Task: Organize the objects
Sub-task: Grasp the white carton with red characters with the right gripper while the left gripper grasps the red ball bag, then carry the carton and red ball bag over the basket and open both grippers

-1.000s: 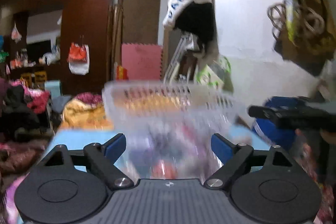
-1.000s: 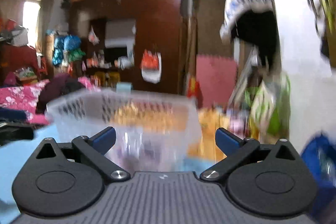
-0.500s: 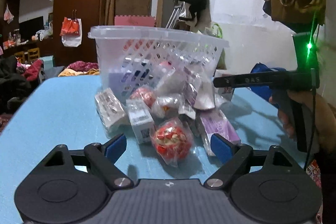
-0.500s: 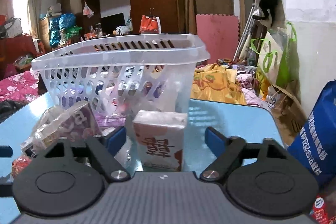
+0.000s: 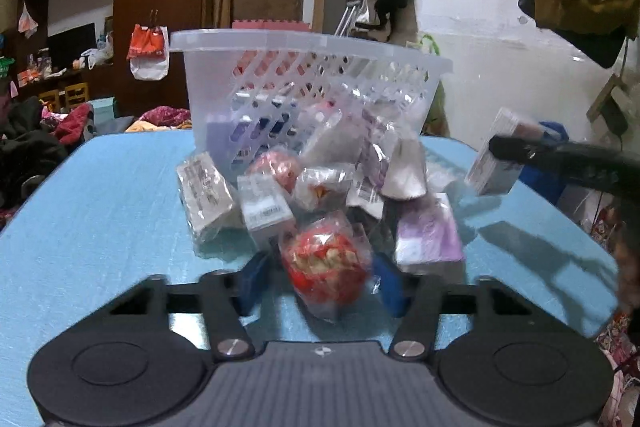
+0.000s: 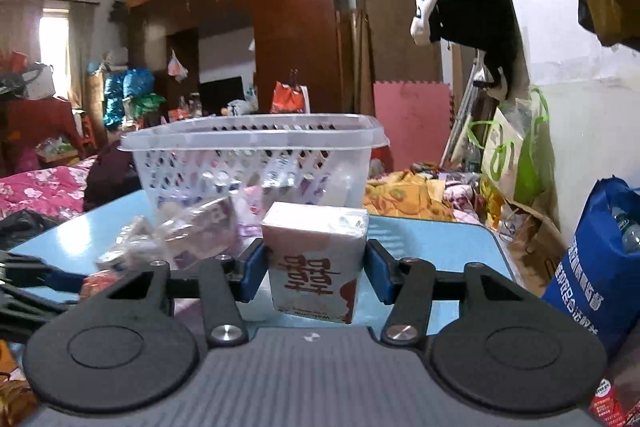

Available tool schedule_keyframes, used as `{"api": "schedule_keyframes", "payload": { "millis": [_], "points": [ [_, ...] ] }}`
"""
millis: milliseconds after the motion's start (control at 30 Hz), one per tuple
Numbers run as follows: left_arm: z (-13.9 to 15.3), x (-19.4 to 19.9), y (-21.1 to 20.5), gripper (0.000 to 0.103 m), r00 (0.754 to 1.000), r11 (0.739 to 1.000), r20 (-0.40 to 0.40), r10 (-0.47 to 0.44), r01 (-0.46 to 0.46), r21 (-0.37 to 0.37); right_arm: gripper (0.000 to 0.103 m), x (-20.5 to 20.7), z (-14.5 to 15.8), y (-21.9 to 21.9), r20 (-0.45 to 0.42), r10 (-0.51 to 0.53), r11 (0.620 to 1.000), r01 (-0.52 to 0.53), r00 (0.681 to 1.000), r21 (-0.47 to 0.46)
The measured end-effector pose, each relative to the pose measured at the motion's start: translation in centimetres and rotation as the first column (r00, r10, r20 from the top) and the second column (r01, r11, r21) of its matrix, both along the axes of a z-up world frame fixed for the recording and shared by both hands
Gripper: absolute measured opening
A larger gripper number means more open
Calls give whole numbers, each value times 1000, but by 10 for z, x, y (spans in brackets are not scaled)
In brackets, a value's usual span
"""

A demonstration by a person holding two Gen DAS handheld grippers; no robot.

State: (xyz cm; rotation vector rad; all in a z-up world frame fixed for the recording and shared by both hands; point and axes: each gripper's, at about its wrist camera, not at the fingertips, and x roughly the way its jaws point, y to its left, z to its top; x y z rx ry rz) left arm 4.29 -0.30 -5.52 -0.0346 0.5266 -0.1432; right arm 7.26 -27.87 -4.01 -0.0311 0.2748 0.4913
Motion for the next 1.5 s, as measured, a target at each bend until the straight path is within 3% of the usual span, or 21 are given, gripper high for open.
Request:
{"api": "schedule_keyframes", "payload": {
  "millis": [33,400,700,800,900,1033,1200,1367,1433,1467,1500],
  "points": [
    [0,-1,-2,51,1000,1000,7,1,-1,10,56,2,3,2,5,3,1000,-3,1000,1],
    [11,-27,16,51,993,999,114,-8,14,-51,56,1,-2,8,-3,29,1000,-29,1000,4],
    [17,-27,33,51,990,998,143,0,9,-67,56,4,-9,-4,-31,14,998,-12,999,54],
    [26,-25,41,51,986,996,167,-7,22,-92,56,0,-2,-7,-14,34,996,-33,999,83],
    [50,-18,50,51,976,993,219,-6,31,-111,56,0,20,-10,18,115,983,-116,993,143],
    [100,16,56,51,969,991,243,-34,65,-117,56,15,60,11,84,106,988,-114,991,107],
    [141,92,52,51,986,991,163,-33,54,-125,56,55,102,46,170,79,996,-86,982,29],
    [132,157,45,51,999,994,41,30,-25,-102,56,107,102,82,133,35,990,-16,990,-138],
    [127,164,44,52,999,995,35,26,-23,-97,57,117,96,90,112,29,985,-9,993,-174],
    [125,165,44,55,999,996,38,22,-18,-92,58,120,93,92,98,28,983,-10,995,-182],
    [124,166,44,70,999,996,38,17,-14,-84,63,121,90,93,82,23,983,-8,996,-184]
  ]
}}
